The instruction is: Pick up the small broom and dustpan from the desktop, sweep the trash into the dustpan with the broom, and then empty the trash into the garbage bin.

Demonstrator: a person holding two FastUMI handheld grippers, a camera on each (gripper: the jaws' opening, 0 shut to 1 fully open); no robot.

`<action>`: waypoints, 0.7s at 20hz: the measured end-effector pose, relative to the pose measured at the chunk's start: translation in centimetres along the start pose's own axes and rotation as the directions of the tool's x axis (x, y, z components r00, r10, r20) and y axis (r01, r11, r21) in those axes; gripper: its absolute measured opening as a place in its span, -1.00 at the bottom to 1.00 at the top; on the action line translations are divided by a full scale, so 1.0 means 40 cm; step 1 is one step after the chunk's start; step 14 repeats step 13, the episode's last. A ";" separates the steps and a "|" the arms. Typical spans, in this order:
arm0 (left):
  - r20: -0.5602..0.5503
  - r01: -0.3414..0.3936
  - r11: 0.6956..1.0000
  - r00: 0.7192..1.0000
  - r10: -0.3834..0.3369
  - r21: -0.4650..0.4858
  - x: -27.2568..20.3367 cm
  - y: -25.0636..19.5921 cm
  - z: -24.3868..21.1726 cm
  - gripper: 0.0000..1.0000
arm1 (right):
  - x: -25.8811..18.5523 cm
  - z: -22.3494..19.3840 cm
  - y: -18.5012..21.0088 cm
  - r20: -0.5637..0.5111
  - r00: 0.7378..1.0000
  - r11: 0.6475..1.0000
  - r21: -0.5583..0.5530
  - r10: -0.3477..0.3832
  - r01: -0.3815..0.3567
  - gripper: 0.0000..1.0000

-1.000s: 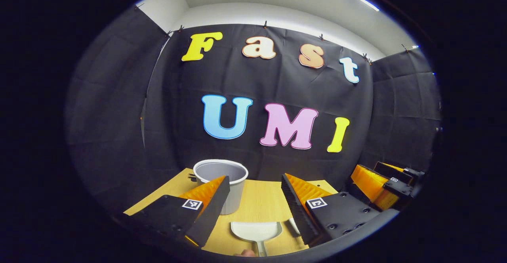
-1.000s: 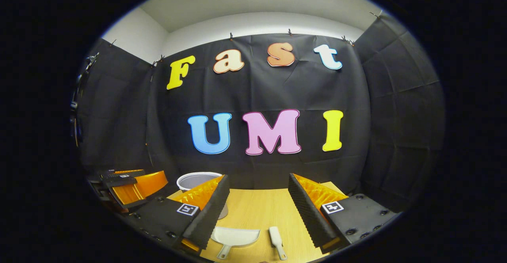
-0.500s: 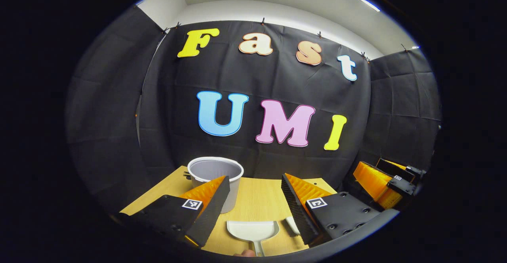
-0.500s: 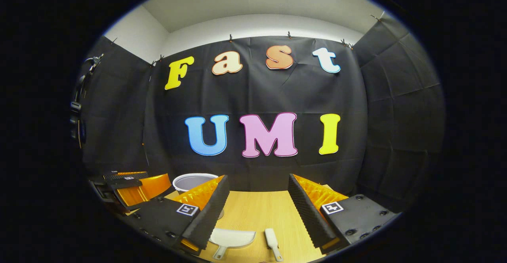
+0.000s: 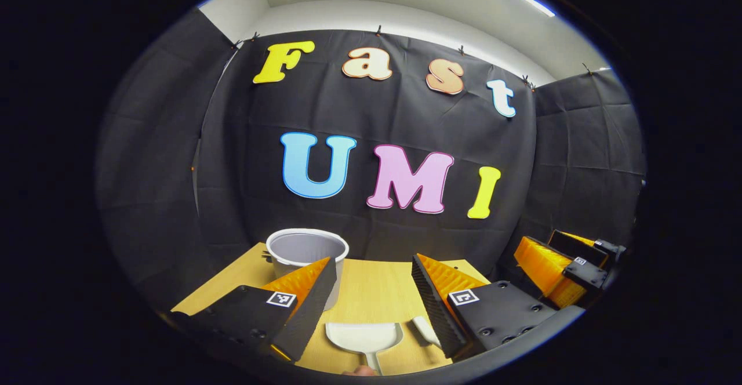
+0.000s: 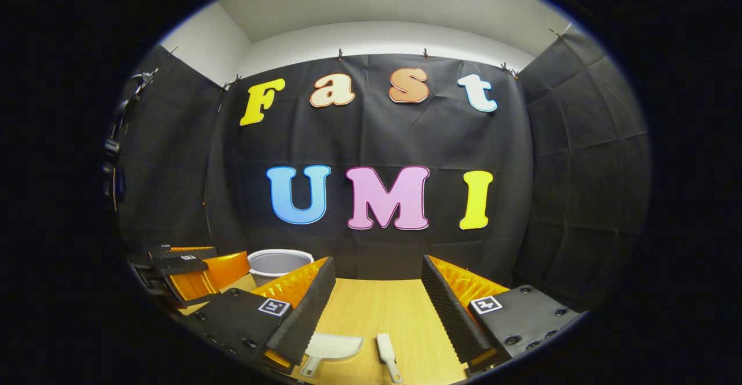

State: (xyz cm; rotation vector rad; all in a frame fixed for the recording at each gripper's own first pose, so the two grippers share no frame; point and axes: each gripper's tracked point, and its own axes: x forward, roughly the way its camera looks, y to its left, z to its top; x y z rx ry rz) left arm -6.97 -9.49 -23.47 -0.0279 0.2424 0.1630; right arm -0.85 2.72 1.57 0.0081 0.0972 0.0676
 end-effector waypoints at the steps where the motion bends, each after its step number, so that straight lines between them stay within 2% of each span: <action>1: 0.003 0.001 1.000 1.000 -0.001 -0.001 -0.001 -0.001 0.003 0.56 | 0.000 -0.002 0.005 -0.001 1.000 1.000 -0.001 0.007 -0.007 0.93; 5: 0.018 -0.015 1.000 1.000 0.014 0.027 -0.003 0.013 0.008 0.56 | 0.004 -0.005 0.007 -0.009 1.000 1.000 0.006 0.013 -0.013 0.93; 12: 0.001 -0.026 0.999 1.000 0.026 0.020 -0.005 0.018 -0.014 0.53 | 0.003 -0.021 -0.012 -0.033 0.999 1.000 0.024 -0.002 0.003 0.93; 13: 0.003 -0.027 0.999 1.000 0.027 0.020 -0.006 0.019 -0.013 0.53 | 0.002 -0.027 -0.013 -0.035 0.999 1.000 0.023 -0.002 0.003 0.72; 14: 0.003 -0.027 0.999 1.000 0.027 0.020 -0.006 0.019 -0.013 0.53 | 0.002 -0.027 -0.013 -0.035 0.999 1.000 0.023 -0.002 0.003 0.72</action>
